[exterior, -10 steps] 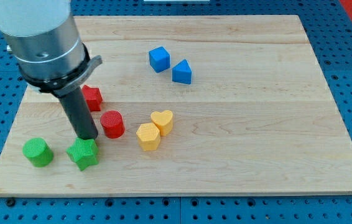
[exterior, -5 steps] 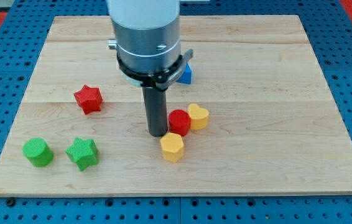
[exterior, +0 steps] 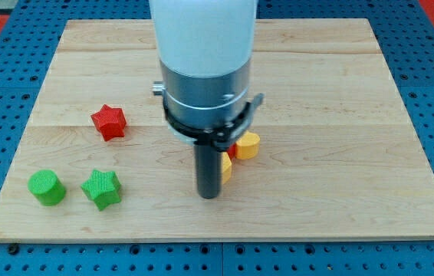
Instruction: Slide the red blocks into the group of yellow blocks
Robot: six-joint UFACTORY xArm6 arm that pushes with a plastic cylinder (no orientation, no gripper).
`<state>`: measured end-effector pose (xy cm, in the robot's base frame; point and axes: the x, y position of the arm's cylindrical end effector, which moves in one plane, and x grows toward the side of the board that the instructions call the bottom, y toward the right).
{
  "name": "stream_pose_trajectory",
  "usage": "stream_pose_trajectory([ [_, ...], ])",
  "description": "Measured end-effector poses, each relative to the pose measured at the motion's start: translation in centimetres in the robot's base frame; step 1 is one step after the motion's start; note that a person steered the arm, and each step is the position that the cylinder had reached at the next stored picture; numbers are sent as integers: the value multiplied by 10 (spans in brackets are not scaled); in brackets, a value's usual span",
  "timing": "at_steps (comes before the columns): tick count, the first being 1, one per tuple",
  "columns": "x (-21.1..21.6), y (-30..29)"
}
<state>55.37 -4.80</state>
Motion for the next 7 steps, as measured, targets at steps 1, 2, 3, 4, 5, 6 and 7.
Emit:
stream_pose_trajectory([
  [1, -19, -82],
  [2, -60, -84],
  [3, -77, -137],
  [4, -95, -168],
  [5, -117, -152],
  [6, -125, -99],
  [7, -119, -37],
])
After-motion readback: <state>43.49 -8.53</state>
